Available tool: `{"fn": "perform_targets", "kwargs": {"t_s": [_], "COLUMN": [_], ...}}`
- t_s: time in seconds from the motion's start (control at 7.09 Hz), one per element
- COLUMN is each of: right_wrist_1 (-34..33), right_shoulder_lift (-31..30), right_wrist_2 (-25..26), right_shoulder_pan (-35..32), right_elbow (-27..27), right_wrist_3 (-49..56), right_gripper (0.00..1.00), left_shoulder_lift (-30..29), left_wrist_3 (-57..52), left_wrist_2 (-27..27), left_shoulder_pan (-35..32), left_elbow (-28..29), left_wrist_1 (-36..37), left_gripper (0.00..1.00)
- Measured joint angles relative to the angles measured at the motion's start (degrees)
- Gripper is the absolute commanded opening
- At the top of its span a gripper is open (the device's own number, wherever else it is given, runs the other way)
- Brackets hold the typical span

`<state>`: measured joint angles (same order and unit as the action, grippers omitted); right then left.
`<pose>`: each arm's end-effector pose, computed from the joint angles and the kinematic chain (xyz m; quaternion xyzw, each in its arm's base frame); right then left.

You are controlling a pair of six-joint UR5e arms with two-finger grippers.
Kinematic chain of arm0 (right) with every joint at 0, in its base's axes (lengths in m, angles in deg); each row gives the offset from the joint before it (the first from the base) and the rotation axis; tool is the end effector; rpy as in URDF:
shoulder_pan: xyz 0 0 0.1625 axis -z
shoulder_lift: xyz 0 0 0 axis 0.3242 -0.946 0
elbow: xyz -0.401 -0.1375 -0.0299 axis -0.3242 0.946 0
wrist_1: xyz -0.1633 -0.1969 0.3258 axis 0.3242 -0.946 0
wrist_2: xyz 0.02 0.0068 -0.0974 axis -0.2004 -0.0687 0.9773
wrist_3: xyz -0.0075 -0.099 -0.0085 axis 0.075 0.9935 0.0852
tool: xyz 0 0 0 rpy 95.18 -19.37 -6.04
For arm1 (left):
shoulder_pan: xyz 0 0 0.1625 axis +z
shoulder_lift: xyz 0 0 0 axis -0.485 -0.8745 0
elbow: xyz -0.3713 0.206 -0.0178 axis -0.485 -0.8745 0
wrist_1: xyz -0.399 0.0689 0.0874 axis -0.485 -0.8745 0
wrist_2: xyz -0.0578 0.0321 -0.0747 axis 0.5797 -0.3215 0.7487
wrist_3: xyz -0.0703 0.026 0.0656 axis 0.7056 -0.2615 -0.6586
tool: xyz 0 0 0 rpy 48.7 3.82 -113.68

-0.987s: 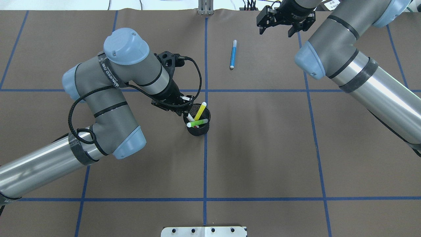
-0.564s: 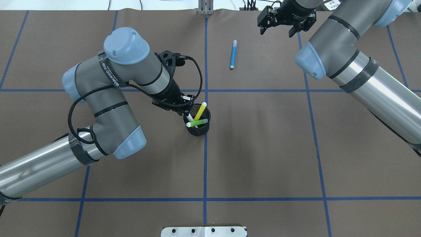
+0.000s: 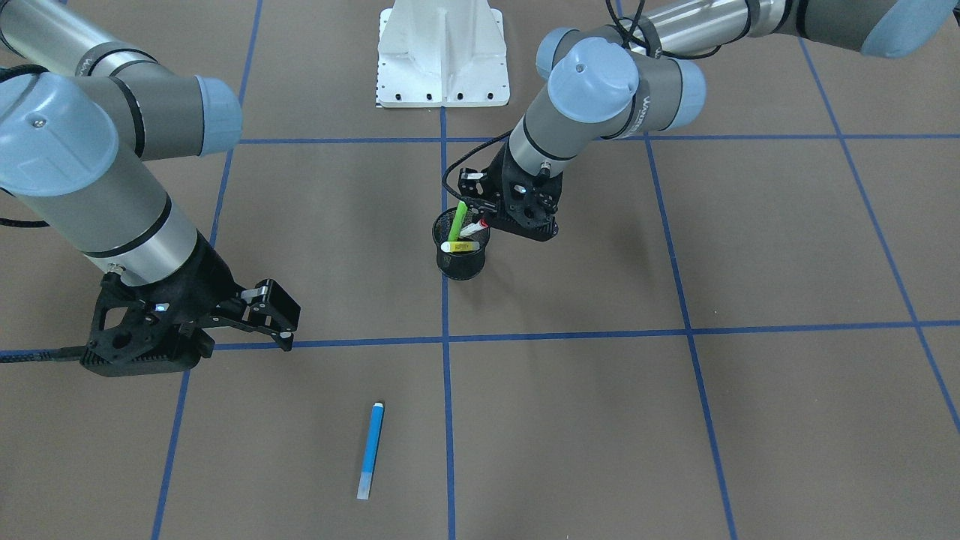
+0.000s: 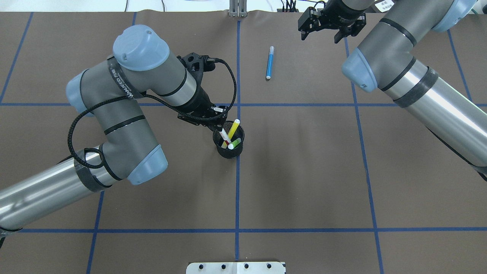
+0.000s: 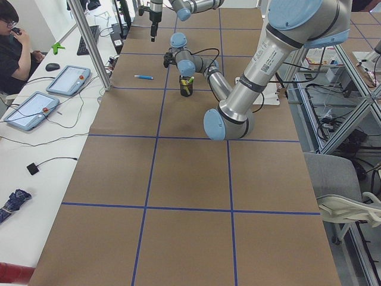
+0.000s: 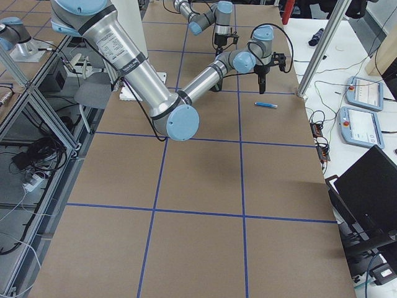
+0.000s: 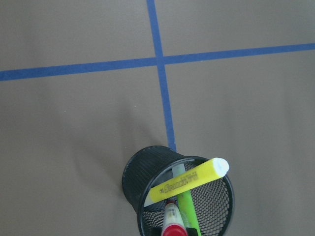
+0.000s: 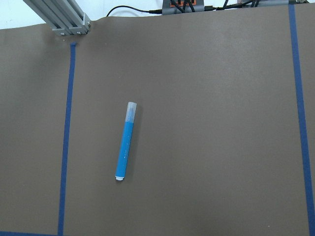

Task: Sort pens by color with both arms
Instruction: 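Lift the red-capped white marker out of the cup with the left gripper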

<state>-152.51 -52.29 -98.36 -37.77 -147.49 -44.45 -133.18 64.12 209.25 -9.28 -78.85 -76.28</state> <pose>-0.3269 -0.6441 0.2220 0.0945 -0.4371 0.0452 0.8933 0.4836 -0.4773 0.1618 0.0298 0.5434 0.0679 0.8362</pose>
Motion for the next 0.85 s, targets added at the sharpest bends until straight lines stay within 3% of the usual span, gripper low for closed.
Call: {"fn": "perform_targets", "kwargs": {"t_s": [0.7,0.85], "right_wrist_1": [0.1,0.2], "right_shoulder_lift": [-0.1,-0.1], "right_wrist_2": [0.0,0.0], "right_shoulder_pan": [0.0,0.0], "right_elbow": [-0.2,-0.3], "right_wrist_3": [-0.2,-0.2], "right_gripper": [1.0,1.0], "left_shoulder_lift": [0.2,0.2], "left_wrist_3": [5.6,6.7], "left_wrist_2": [-0.4,-3.4], "left_shoulder_pan": [-6.7,-9.0], "left_elbow": [-9.8,-11.6], "left_wrist_1": [0.1,-0.7], "left_gripper": [0.0,0.0]}}
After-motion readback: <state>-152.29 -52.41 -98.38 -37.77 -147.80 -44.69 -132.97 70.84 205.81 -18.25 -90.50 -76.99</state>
